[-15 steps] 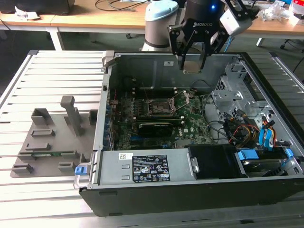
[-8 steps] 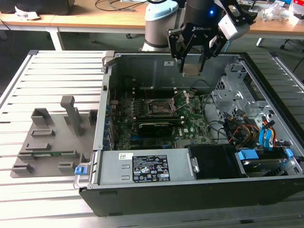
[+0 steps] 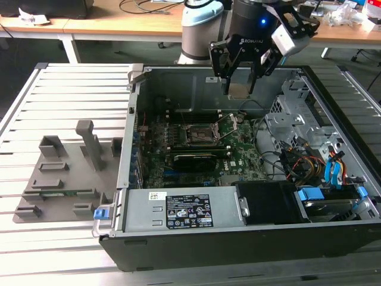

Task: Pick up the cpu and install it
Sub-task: 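Pick up the cpu and move it towards the insertion slot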

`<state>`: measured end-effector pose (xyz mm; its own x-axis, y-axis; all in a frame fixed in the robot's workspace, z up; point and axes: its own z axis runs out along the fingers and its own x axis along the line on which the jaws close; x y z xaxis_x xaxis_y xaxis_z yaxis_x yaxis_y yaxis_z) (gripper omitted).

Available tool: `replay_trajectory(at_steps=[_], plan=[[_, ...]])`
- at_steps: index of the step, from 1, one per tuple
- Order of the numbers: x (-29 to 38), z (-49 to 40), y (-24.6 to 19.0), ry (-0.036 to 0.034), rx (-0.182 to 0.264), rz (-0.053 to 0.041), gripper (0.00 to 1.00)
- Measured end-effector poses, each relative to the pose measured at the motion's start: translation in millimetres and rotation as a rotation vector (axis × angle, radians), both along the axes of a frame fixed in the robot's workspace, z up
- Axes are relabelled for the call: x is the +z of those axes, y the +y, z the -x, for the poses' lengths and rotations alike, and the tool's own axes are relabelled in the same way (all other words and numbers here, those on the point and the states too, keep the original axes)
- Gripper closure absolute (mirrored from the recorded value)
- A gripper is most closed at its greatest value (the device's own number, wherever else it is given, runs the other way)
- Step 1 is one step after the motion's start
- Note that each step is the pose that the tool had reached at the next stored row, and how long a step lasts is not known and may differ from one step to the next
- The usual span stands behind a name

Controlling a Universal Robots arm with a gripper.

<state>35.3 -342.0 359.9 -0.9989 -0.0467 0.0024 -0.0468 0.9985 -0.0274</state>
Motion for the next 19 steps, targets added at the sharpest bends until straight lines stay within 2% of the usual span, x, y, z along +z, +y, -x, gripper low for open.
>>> replay_trajectory(at_steps=[3, 5, 19], plan=[[-4.1, 0.0, 0.0, 0.0002, 0.000, 0.0000, 0.45], [-24.2, 0.0, 0.0, 0.0005, 0.000, -0.0001, 0.45], [-41.9, 0.8, 0.0, 0.0009, 0.000, 0.0000, 0.45]])
